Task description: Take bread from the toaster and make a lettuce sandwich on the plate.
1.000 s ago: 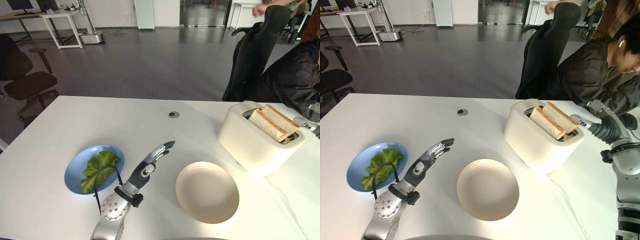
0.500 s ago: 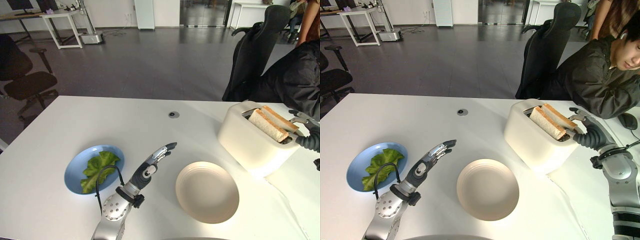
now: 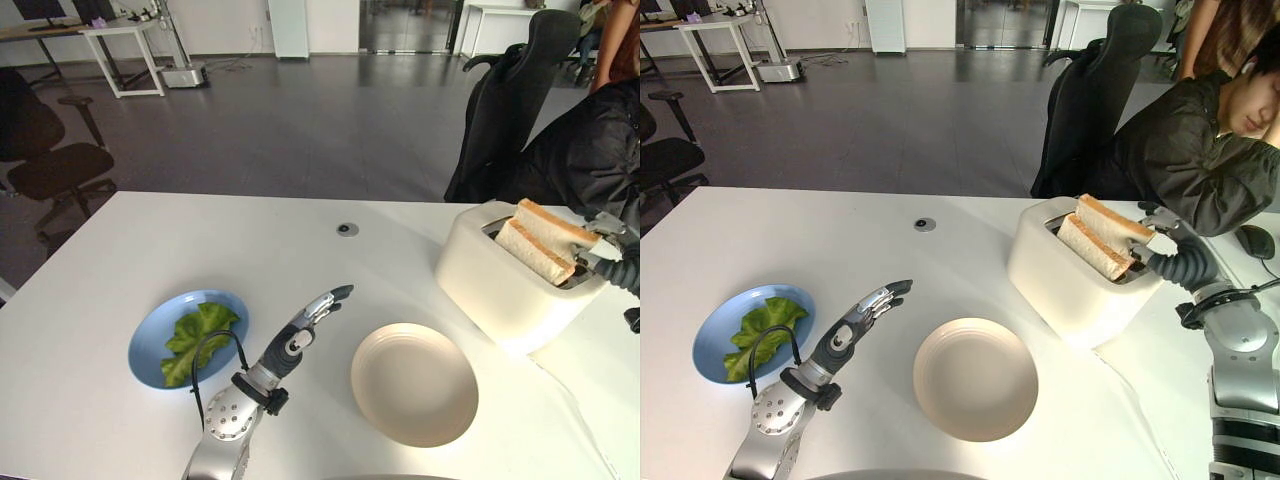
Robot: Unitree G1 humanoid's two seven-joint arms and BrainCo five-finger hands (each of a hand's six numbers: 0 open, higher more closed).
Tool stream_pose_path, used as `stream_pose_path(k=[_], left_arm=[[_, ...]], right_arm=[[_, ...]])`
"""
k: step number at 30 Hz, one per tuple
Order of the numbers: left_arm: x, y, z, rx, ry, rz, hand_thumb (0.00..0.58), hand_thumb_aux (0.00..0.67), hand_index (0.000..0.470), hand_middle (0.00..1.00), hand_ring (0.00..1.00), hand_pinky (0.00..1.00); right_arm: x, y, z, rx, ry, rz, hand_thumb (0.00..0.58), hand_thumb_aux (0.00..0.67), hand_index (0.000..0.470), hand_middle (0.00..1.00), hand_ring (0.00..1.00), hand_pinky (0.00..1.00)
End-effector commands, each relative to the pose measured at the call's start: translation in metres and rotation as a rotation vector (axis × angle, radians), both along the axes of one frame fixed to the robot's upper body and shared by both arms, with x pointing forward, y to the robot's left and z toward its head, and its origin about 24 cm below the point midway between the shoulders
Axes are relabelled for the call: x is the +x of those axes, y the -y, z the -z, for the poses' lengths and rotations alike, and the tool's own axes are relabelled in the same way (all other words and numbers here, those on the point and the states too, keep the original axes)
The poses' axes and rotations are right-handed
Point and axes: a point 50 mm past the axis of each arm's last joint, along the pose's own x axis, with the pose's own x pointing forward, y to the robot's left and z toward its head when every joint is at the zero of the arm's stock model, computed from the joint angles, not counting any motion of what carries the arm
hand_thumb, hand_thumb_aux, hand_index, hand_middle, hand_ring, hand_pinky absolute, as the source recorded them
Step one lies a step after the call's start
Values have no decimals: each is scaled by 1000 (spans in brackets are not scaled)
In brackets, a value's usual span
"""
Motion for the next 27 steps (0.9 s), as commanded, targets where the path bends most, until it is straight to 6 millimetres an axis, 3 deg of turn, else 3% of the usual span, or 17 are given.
stream_pose_path(k=[1,5,8,12,16,19,27], left_arm=[[0,-5,-2,8,6,-31,0,0,0,0,0,0],[1,-15,-10,18,47,-94,0,0,0,0,0,0],[5,-32,-25,78,108,-183,0,0,0,0,0,0],[3,-70,-46,382,199,-345,0,0,0,0,0,0],[-2,-101,-50,822,271,-475,0,0,0,0,0,0],[-6,-120,-44,1050,260,-530,0,0,0,0,0,0],[-17,-161,-17,1372,79,-576,0,0,0,0,0,0]], right_arm=[[0,5,-52,218,126,-78,580,670,470,0,0,0],[-7,3,-91,347,155,-213,580,670,470,0,0,0],[-8,-15,-96,376,57,-389,580,670,470,0,0,0],[-14,-74,-60,273,-294,-743,580,670,470,0,0,0],[-21,-113,-30,112,-480,-920,580,670,470,0,0,0],[-20,-127,-8,-22,-561,-958,580,670,470,0,0,0],[-7,-154,53,-305,-655,-950,580,670,470,0,0,0]])
